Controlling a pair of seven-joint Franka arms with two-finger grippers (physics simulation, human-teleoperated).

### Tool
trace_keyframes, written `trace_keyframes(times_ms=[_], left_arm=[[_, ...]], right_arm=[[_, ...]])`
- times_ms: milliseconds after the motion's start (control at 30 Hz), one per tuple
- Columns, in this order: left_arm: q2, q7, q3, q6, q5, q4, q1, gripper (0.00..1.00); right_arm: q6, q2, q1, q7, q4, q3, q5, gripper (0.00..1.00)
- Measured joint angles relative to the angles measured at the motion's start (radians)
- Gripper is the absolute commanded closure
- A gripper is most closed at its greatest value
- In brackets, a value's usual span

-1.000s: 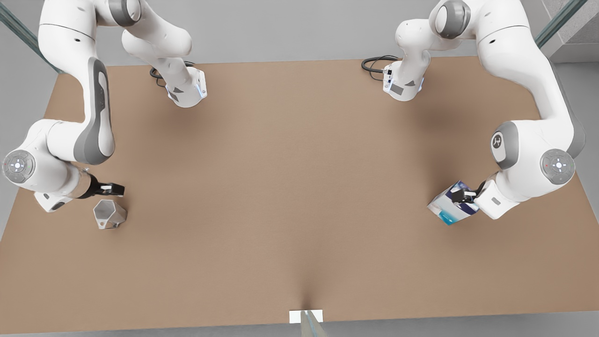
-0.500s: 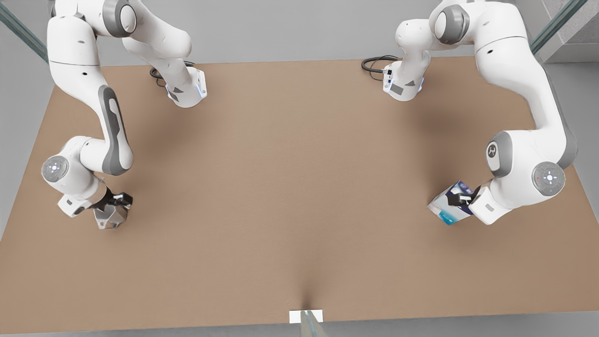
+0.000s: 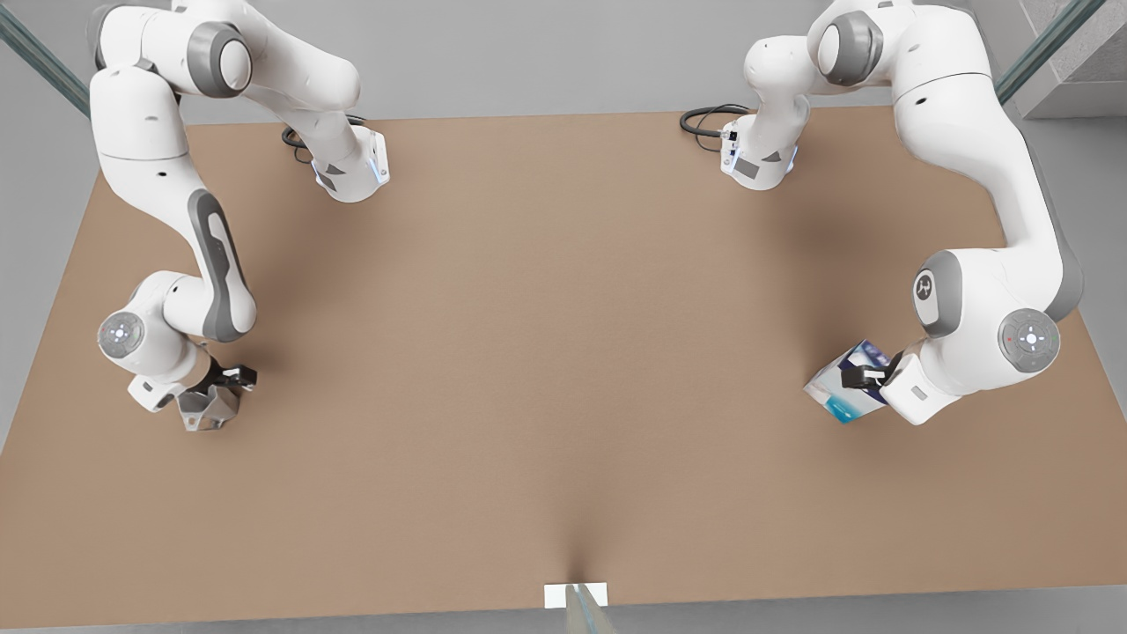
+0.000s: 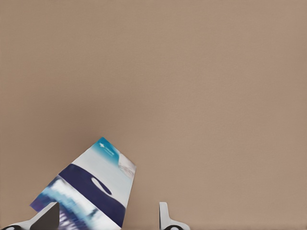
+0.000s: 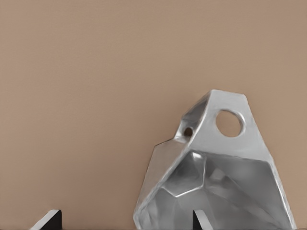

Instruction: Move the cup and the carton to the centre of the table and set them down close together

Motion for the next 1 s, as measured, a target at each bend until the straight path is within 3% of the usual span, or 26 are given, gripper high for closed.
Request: trace_keyframes(times_ms=[100, 200, 300, 1000], left_arm=[[0.002, 0.0, 0.0, 0.0, 0.0, 0.001, 0.0, 0.0], [0.004, 0.0, 0.0, 0.002, 0.0, 0.002, 0.001, 0.0], [0.004, 0.005, 0.0, 0.002, -0.001, 0.001, 0.003, 0.0], [-0.019, -0.005, 0.015, -0.005, -0.002, 0.003, 0.002, 0.0]], right_arm=[[0.048, 0.034, -0.005, -0.026, -0.009, 0.0, 0.0, 0.3], [0.072, 0.042, -0.015, -0.051, -0.013, 0.0, 0.001, 0.67], [0.072, 0.038, -0.015, -0.051, -0.012, 0.0, 0.001, 0.78], [0.055, -0.004, 0.055, -0.069, -0.008, 0.002, 0.023, 0.79]])
